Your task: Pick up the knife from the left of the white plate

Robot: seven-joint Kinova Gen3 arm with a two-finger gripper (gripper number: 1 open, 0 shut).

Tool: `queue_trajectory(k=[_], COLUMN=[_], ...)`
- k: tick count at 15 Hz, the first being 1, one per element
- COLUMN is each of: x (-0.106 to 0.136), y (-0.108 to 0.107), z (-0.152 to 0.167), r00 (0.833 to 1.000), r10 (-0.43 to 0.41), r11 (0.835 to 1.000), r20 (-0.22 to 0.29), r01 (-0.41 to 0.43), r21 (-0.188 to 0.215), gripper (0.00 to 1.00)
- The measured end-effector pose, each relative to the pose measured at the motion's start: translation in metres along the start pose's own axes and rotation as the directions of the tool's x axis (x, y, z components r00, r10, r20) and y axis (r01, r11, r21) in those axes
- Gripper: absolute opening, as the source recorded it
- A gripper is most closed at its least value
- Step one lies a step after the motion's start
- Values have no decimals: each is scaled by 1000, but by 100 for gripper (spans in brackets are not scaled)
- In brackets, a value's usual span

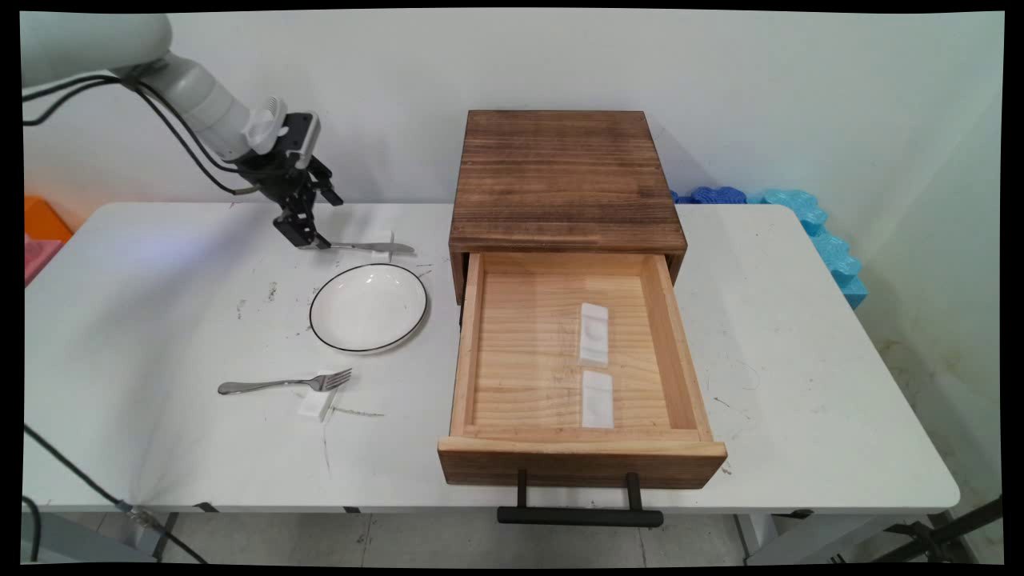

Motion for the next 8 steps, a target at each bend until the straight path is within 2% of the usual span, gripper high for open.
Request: queue_trajectory(k=[8], x=[-1], y=[-21], z=[40], r00=[999], r10=[44], r11=[997], r20=[-31], r01=[-45], r21=[-62], gripper=[100])
